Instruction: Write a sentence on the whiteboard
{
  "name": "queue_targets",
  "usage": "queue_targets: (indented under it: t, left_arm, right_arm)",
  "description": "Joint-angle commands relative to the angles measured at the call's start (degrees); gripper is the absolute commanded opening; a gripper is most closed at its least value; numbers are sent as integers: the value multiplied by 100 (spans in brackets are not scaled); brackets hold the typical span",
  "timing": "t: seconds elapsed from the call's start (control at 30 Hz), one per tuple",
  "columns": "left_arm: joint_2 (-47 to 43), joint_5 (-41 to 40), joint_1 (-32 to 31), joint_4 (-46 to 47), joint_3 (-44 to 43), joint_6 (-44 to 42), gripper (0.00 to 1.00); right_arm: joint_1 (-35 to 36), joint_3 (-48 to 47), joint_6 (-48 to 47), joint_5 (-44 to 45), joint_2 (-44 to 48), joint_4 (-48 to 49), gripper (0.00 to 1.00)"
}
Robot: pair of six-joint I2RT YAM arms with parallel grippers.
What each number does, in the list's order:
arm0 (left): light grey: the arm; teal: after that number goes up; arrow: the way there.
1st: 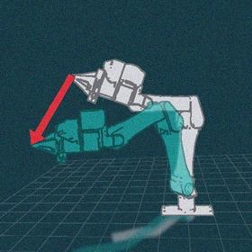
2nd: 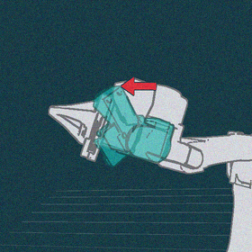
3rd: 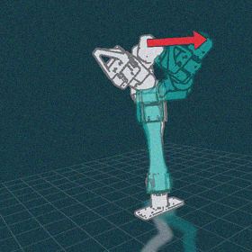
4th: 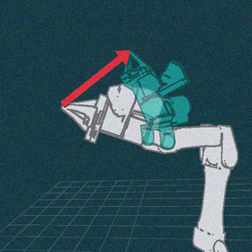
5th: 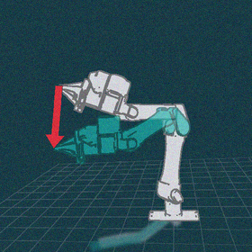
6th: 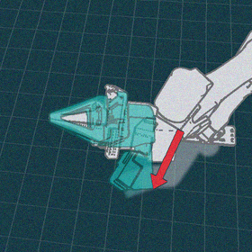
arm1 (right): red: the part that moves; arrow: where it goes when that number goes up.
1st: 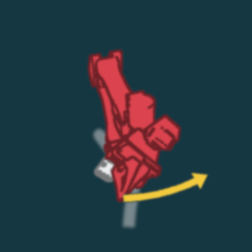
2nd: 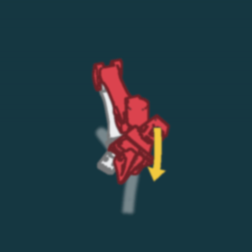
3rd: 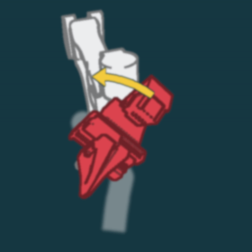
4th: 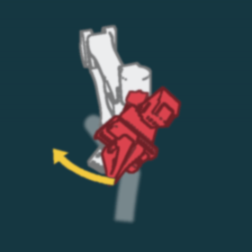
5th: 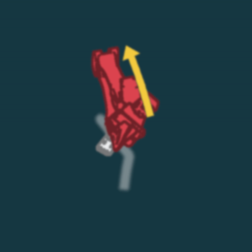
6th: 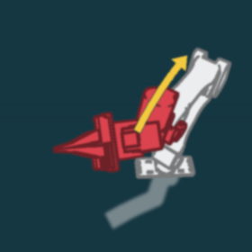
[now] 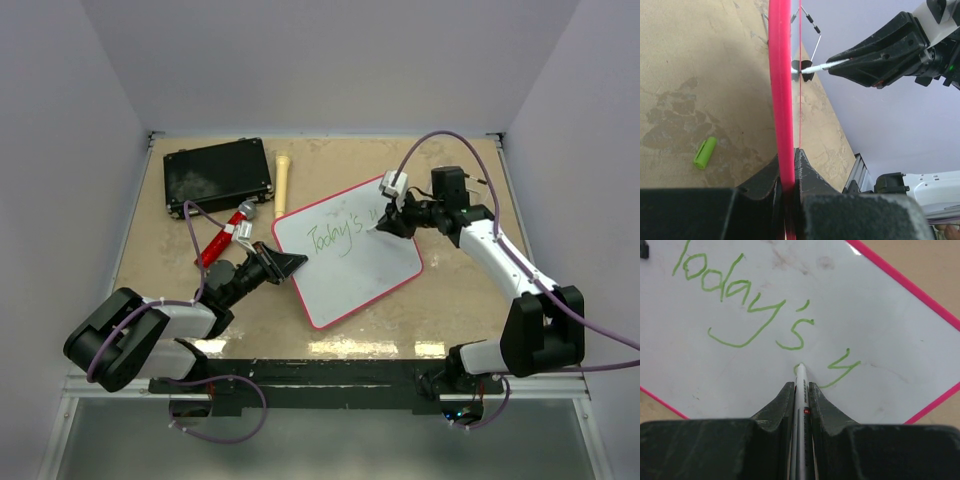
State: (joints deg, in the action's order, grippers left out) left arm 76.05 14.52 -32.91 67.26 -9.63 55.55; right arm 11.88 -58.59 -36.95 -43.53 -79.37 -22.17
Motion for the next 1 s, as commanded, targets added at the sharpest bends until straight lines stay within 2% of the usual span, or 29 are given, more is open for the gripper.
queue_targets:
  t: [0.0, 0.17, 0.97]
  left_arm:
    - [-2, 279, -32, 498, -153, -422, 0]
    - [-3, 270, -32, 480, -145, -440, 0]
    - [-3, 323, -32, 489, -153, -440, 0]
  right_arm:
    - [-106, -127, 803, 467, 308, 1083, 0]
    - [-406, -74, 856, 398, 484, 1180, 0]
    - [-415, -135, 821, 459, -52, 1197, 0]
